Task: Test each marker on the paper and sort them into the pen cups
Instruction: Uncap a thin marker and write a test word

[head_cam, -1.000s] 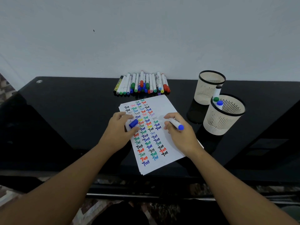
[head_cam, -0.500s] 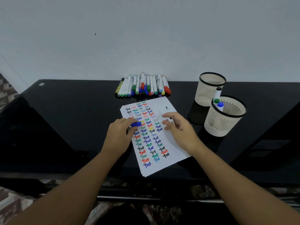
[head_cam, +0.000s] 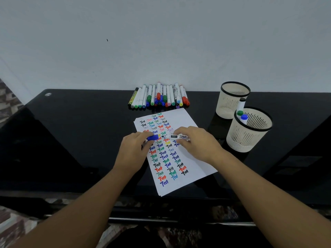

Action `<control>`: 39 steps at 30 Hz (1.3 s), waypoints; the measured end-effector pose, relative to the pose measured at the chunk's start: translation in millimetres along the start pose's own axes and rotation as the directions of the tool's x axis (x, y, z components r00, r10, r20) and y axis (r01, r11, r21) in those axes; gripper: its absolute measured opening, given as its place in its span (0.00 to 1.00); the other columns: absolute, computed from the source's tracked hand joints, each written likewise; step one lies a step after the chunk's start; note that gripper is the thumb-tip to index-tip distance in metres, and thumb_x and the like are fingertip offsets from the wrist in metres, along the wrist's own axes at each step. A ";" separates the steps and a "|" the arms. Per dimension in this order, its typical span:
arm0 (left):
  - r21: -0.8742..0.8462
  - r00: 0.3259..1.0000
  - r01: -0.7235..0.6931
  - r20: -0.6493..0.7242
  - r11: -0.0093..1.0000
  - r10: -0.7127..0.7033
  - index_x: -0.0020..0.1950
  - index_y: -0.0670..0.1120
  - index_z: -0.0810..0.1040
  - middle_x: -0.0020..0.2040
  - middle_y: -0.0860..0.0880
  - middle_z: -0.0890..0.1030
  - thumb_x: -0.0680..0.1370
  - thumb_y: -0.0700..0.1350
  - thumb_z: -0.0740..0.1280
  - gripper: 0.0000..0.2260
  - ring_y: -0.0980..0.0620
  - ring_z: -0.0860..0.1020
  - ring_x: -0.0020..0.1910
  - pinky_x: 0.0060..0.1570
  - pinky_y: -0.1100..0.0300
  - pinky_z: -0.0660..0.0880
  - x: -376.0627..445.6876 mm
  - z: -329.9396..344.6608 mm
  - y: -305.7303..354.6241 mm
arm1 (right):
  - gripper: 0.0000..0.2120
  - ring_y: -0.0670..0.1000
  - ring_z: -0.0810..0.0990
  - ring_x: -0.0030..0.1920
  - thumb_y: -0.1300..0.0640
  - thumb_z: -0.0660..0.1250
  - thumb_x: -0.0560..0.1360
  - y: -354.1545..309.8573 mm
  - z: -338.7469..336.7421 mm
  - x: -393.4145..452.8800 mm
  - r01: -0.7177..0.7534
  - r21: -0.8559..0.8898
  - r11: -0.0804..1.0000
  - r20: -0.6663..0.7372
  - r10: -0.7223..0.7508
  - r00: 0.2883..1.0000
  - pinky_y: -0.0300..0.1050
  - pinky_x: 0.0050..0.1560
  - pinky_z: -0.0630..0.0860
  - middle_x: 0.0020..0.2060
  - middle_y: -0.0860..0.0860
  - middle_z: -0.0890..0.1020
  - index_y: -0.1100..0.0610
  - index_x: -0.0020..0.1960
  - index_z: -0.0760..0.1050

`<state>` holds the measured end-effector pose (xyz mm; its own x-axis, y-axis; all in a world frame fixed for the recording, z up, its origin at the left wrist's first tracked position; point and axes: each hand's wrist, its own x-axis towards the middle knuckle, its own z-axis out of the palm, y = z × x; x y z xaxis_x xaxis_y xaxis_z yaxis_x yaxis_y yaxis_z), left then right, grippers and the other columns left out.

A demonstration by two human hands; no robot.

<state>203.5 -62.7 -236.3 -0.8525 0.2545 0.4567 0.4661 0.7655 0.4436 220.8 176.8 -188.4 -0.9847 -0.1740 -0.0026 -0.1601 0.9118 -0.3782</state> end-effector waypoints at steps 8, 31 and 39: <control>0.006 0.995 -0.099 0.011 0.995 0.099 0.62 0.48 0.82 0.54 0.50 0.85 0.79 0.44 0.72 0.12 0.51 0.81 0.50 0.53 0.50 0.77 -3.7 -0.7 2.5 | 0.15 0.50 0.79 0.57 0.46 0.63 0.85 -5.8 6.8 6.9 0.077 -0.042 0.996 0.008 -0.077 0.997 0.53 0.59 0.76 0.61 0.48 0.81 0.40 0.70 0.74; 0.183 0.939 0.024 0.334 0.983 -0.085 0.80 0.57 0.62 0.81 0.52 0.63 0.73 0.78 0.53 0.41 0.52 0.58 0.80 0.79 0.46 0.55 4.7 11.0 -4.7 | 0.31 0.49 0.76 0.39 0.49 0.51 0.86 -12.3 -1.9 6.6 0.144 -0.107 0.984 -0.045 -0.150 0.988 0.47 0.39 0.74 0.41 0.50 0.74 0.31 0.81 0.38; 0.207 0.926 0.028 0.363 0.978 -0.103 0.79 0.57 0.65 0.81 0.53 0.62 0.74 0.77 0.54 0.39 0.53 0.57 0.80 0.79 0.48 0.52 5.1 8.7 -2.2 | 0.28 0.50 0.77 0.32 0.51 0.56 0.85 -6.1 6.6 5.5 0.066 0.066 0.996 -0.036 -0.063 0.997 0.49 0.31 0.75 0.33 0.51 0.79 0.31 0.79 0.51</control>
<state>196.0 -57.9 -241.7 -0.9236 0.3708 0.0976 0.3829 0.8781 0.2868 216.8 167.9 -192.2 -0.9744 -0.2179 0.0549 -0.2196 0.8718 -0.4380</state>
